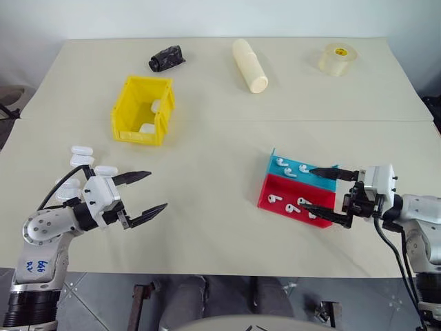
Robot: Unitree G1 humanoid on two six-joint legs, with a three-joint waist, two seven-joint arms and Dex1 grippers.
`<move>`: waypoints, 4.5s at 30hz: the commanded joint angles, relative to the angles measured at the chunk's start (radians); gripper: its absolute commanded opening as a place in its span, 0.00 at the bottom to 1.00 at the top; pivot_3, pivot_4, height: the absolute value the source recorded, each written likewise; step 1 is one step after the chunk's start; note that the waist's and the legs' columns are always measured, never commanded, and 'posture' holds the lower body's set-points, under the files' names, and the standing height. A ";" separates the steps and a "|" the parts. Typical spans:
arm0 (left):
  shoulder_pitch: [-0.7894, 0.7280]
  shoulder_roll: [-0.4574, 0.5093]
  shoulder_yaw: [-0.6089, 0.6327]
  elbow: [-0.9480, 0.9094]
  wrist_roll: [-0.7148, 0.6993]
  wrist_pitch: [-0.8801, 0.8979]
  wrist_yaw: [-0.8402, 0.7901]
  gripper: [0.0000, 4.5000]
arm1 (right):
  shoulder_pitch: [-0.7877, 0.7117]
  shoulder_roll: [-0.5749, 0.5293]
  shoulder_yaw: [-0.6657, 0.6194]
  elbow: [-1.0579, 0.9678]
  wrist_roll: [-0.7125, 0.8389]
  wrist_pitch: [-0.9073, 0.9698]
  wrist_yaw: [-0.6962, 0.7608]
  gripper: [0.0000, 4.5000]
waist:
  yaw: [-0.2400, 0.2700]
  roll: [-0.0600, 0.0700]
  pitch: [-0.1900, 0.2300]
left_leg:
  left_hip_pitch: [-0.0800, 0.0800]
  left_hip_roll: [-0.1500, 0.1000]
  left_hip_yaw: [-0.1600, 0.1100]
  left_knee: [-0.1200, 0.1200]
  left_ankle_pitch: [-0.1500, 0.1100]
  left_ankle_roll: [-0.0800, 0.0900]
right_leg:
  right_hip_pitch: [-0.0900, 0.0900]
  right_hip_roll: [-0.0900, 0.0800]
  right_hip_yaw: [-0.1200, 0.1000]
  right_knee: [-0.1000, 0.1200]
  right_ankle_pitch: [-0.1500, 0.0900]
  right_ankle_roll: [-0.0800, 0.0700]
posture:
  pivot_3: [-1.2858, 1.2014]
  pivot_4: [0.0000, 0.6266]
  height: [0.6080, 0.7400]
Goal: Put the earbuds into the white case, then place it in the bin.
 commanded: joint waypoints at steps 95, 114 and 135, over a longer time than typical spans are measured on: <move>-0.010 -0.129 0.126 -0.254 -0.060 0.255 0.060 0.61 | 0.012 0.090 -0.011 -0.080 0.041 -0.049 -0.103 1.00 | 0.003 -0.002 -0.004 | 0.002 0.011 0.009 0.011 -0.011 -0.004 | -0.001 0.013 0.013 0.003 0.000 -0.005 | 0.52 0.24 1.00; -0.285 -0.500 -0.336 0.162 -0.081 -0.148 -0.252 0.61 | 0.663 0.010 -0.578 -0.355 0.092 0.012 -0.187 1.00 | 0.003 -0.003 -0.003 | 0.002 0.009 0.017 0.013 -0.014 0.001 | 0.000 0.015 0.017 -0.001 0.002 -0.001 | 0.52 0.24 1.00; -0.209 -0.523 -0.423 0.087 -0.106 -0.172 -0.286 0.61 | 0.395 -0.457 -0.260 -0.611 0.189 0.798 -0.416 1.00 | 0.020 -0.002 -0.004 | 0.000 0.010 0.016 0.015 -0.015 0.004 | 0.000 0.014 0.018 -0.004 0.003 0.001 | 0.52 0.24 1.00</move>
